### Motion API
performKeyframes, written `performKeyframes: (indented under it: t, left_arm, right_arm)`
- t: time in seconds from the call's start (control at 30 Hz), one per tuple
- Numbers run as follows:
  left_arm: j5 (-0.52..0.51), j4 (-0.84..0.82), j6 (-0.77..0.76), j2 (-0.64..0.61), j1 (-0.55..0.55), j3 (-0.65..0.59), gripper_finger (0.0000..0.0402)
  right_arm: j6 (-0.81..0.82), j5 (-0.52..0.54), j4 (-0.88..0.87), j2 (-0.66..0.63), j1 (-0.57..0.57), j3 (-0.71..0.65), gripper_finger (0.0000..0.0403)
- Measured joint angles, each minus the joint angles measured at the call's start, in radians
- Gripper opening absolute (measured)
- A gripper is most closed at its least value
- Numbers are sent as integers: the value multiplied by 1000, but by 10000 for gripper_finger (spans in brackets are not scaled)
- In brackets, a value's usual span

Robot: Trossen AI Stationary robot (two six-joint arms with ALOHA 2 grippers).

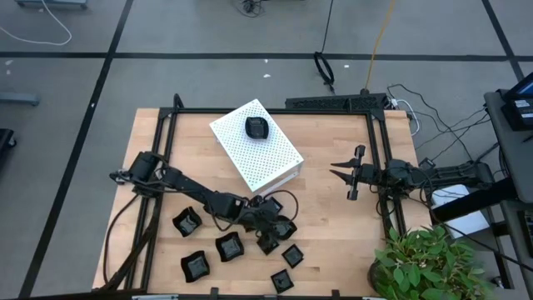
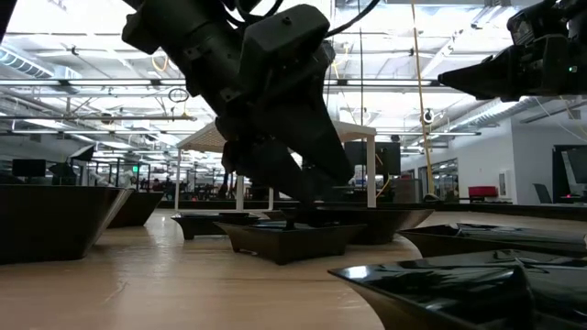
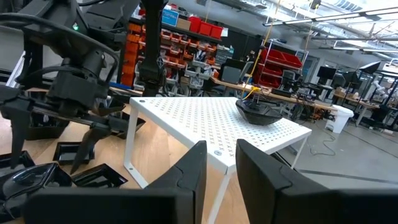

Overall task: Pick & Place Mini shaped plates
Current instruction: Stack the leaf-shaped plate on top of the stacked leaf-shaped plates on the shelf

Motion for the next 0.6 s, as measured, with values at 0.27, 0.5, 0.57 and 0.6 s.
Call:
performKeyframes:
  t: [0.27, 0.5, 0.57, 0.6]
  left_arm:
    - [-6, -16, -6, 0, -1, 0, 324]
    - [-39, -44, -22, 0, -2, 0, 324]
    - [-45, -45, -23, 0, -2, 0, 324]
    - [-48, -45, -23, 0, -2, 0, 324]
  right_arm:
    - [0, 0, 0, 0, 0, 0, 73]
    - [0, 0, 0, 0, 0, 0, 73]
    - [0, 0, 0, 0, 0, 0, 73]
    - [0, 0, 0, 0, 0, 0, 73]
